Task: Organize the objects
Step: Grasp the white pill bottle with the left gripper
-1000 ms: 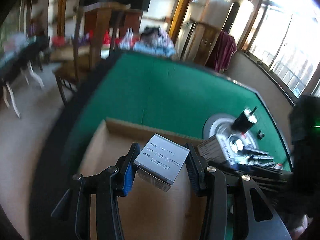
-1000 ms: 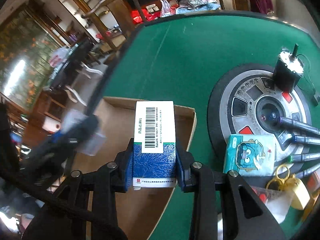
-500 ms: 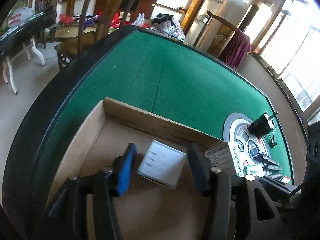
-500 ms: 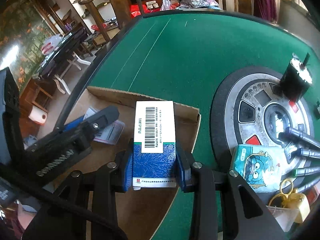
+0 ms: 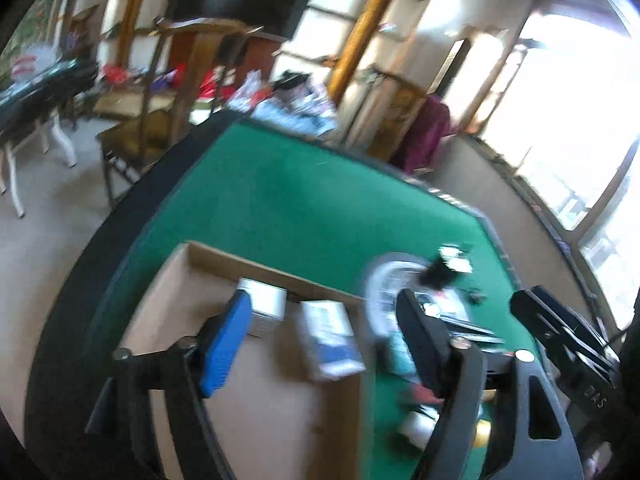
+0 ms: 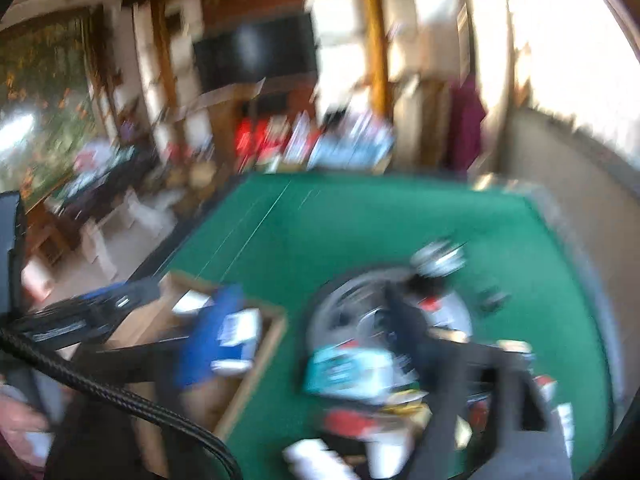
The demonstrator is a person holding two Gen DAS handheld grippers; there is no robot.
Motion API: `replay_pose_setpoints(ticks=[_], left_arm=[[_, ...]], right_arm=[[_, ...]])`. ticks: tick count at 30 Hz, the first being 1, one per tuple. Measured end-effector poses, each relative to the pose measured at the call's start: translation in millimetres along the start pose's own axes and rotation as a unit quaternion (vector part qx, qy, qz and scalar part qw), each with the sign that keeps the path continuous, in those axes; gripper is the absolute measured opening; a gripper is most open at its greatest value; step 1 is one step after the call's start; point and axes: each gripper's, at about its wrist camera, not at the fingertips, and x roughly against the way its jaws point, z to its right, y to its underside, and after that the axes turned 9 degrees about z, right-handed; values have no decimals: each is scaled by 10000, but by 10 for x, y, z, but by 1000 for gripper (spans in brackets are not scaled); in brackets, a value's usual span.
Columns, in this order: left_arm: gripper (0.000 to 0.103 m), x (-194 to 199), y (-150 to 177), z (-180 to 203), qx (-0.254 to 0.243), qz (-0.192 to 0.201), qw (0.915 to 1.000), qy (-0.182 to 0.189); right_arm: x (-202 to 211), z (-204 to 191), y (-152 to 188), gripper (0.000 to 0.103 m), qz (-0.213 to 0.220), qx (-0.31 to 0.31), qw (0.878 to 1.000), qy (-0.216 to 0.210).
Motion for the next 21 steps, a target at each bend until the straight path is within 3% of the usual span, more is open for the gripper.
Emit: replay_pose_setpoints(ticks=[2,4,7,12,15,18,21], left_arm=[[77,129,133,275,-124,34,9996,260],[78,170,293,501,-257,-75,9986,461],[78,97,608,807,-468,-414,9962,612],[78,-190,1136,1004,-380,-956,9947,51],[78,-338,1346,1030,-278,-1178,9924,-229],[78,-421,1469,1112,-402,-1065,9920,-541],[77,-512,1503,1179,-491,-954,9923,-612]], right_arm=[[185,317,103,103,162,-269,9994,155],[166,650,278,103,-277,-818,9956,357],[118,1163,599,103,-560,-1663,9841,273],[57,1583,1091,103,-604,-1991,9757,686],[35,1650,1215,103,-660,-2062,9740,665],[73,1671,1183,103,-623,-2191,9728,417],[87,1666,1169,103,-585,-2168,9738,359]])
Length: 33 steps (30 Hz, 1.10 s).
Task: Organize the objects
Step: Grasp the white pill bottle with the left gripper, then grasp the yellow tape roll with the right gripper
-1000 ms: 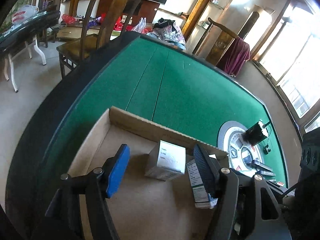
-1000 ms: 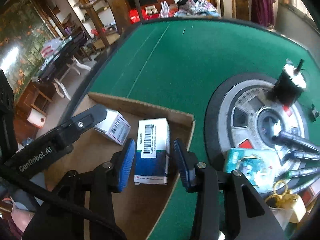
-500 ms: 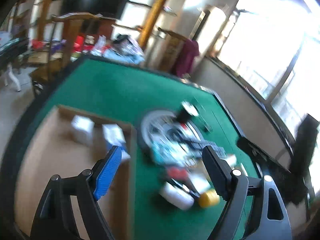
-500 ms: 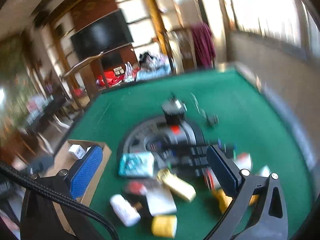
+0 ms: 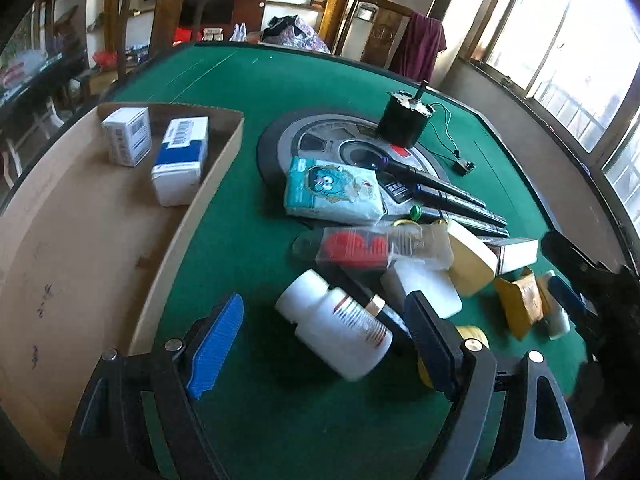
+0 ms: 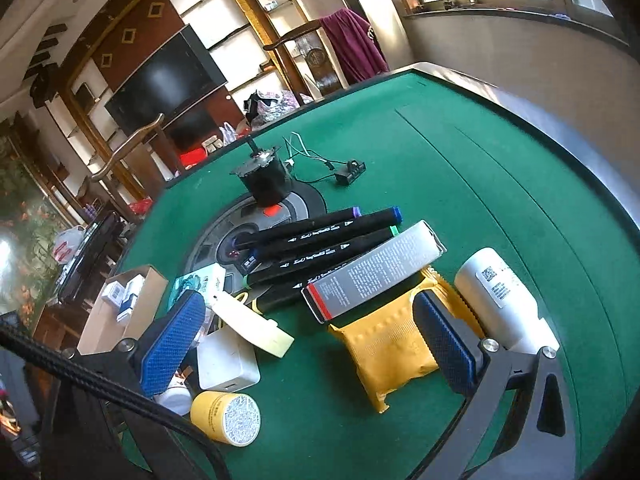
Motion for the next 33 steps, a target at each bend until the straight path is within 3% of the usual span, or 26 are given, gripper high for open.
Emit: replay_pose_setpoints(ticks=[2,4,10,21,28,33], left_arm=[[66,-46,20,53,-138,57,9999,3],[38,-82,43,75,-230,48,9997,-20],[25,-54,107,68,-258,88,9993,265],[25,499,174,-211,-36,456,9961,759],[28,134,331,-107,-130,-15,9976,684],[30,143,396,-48,-373,-137,9975,582]], right_arm=[[14,24,-7,103,39,-25,10000,-6],[61,28,1,103,77,-4,10000,11],[4,-14,21,103,-24,103,9999,-49],[-29,-295,232,103,-469,495,9973,-265],[-1,-475,461,103,-911,708,9931,-190],[57,-498,560,103,-1107,809,9905,-62]])
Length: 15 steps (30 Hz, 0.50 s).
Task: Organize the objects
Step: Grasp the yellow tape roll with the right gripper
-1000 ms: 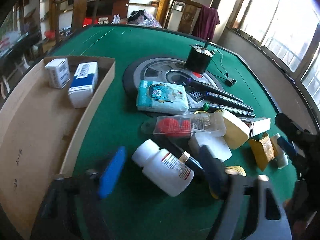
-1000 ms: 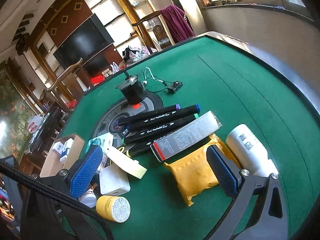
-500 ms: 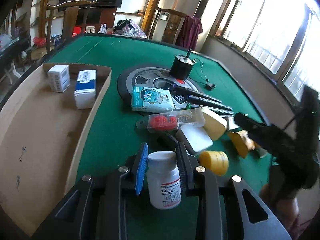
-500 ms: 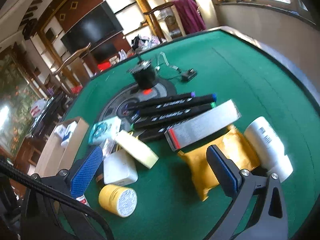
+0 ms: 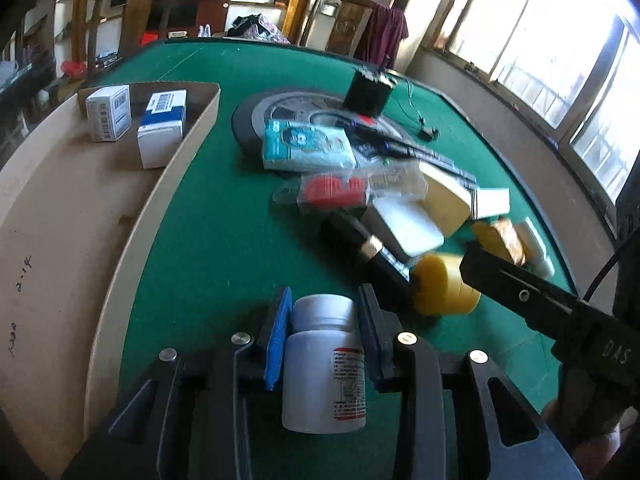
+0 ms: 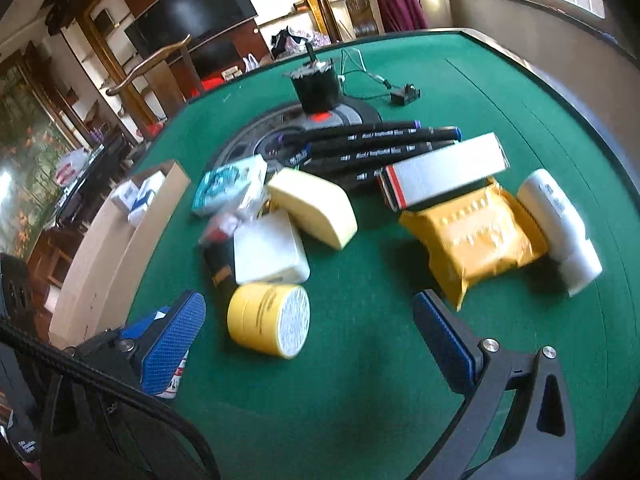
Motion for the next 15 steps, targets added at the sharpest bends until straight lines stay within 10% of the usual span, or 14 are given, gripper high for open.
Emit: replay_pose_setpoints(ticks=[7,10,12,15], left_arm=[[30,145,151,99,-371,-65,9992,-91],[30,224,197,57,-266,-101,9995,124],[30,291,212,22,-209,-55,9996,177],[30,435,209,-52,-49,41,9995,322]], right_arm=[[-45,-156,73,95,-181,290,9991,262],[-124,-250,100,75,-328,460,9979,324],[-195,-266,113,43,-429,457,9977,251],[-193,-285,129,29,-446,546,9968,388]])
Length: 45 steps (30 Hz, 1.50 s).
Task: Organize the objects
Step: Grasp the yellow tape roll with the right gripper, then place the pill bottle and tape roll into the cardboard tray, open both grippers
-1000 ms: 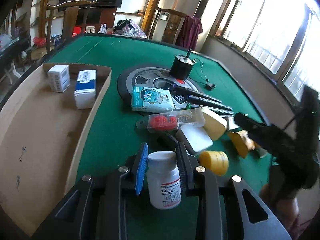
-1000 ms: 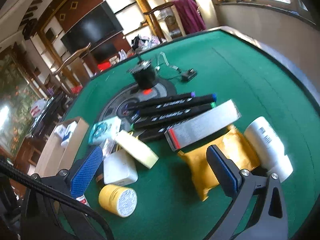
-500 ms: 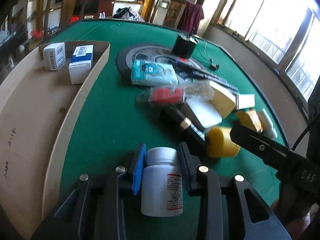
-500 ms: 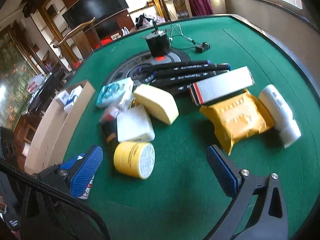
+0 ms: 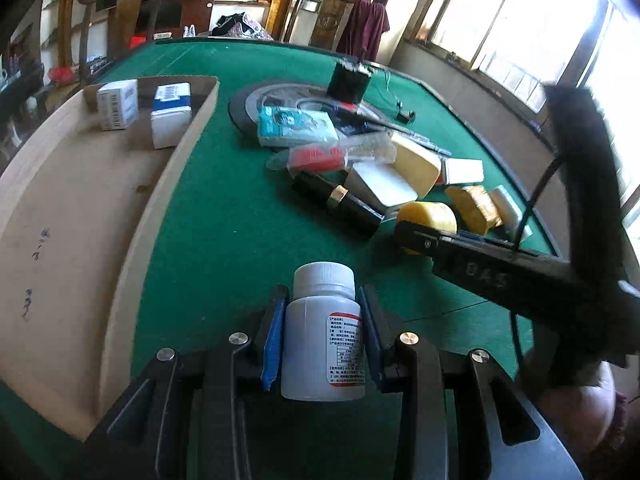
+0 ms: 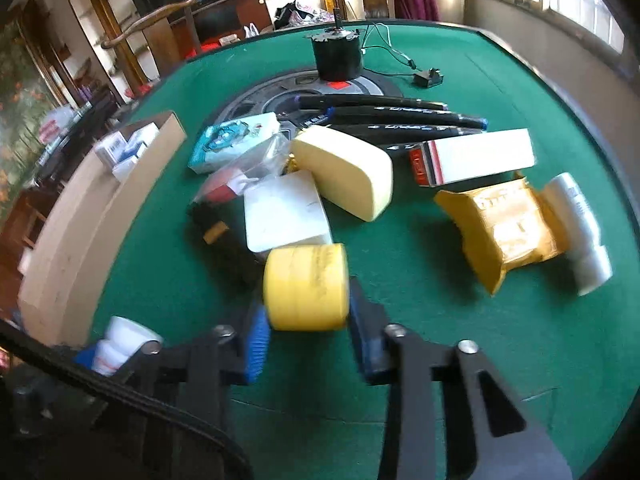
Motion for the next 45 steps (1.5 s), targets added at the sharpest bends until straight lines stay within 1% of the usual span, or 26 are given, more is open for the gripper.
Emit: replay_pose_setpoints(ticks=[2,7,11,13,16,20,23,25,27,29,31,33,36,38,45], left_arm=[[30,136,-27,-58,93,114,9999,80],[30,505,-183,-276,400,444,9980,206],[30,790,-433,-562,584,770,9953,96],[30,886,-570,-753,586,865,9944,-134],[30,946,-844,-1099,476,1005,9915,-680],[30,750,-1162,-1583,663,917,9879,-1058],[30,524,-1368,-1846,658,866,9853,-1314],[30,359,-1463,-1953,599,816,9857,-1346],[30,141,-1538,-2033,584,722,9851,-1445],[30,-52,-1549,-2149,700,530,9868,-1361],[30,-226,-1557,-2219,774,411,9864,-1390],[30,-378,-1554,-2274,741,337,9859,-1459],[30,-510,-1536,-2359,789,266,9855,-1475],[30,-562,-1518,-2413,840,235,9853,-1469],[30,-595,-1563,-2497,950,301,9865,-1298]], right_arm=[[35,40,14,29,-65,-139,9997,-182],[235,77,2,29,22,-240,9992,-317],[392,-43,-127,30,93,-267,9970,-714],[453,-202,-235,30,140,-137,9957,-904],[434,-492,-400,30,55,-23,9910,-1336],[218,-978,-571,30,-174,135,9831,-1815],[-47,-1334,-637,30,-372,290,9792,-1975],[-244,-1530,-656,30,-553,339,9778,-1994],[-447,-1730,-669,30,-644,455,9786,-1899],[-629,-1883,-679,30,-731,536,9794,-1802],[-816,-2016,-688,30,-818,563,9796,-1748],[-948,-2112,-702,30,-855,623,9803,-1666],[-1096,-2234,-745,30,-863,719,9815,-1552],[-1173,-2299,-767,30,-832,828,9831,-1403],[-1335,-2301,-848,30,-866,780,9850,-1274]])
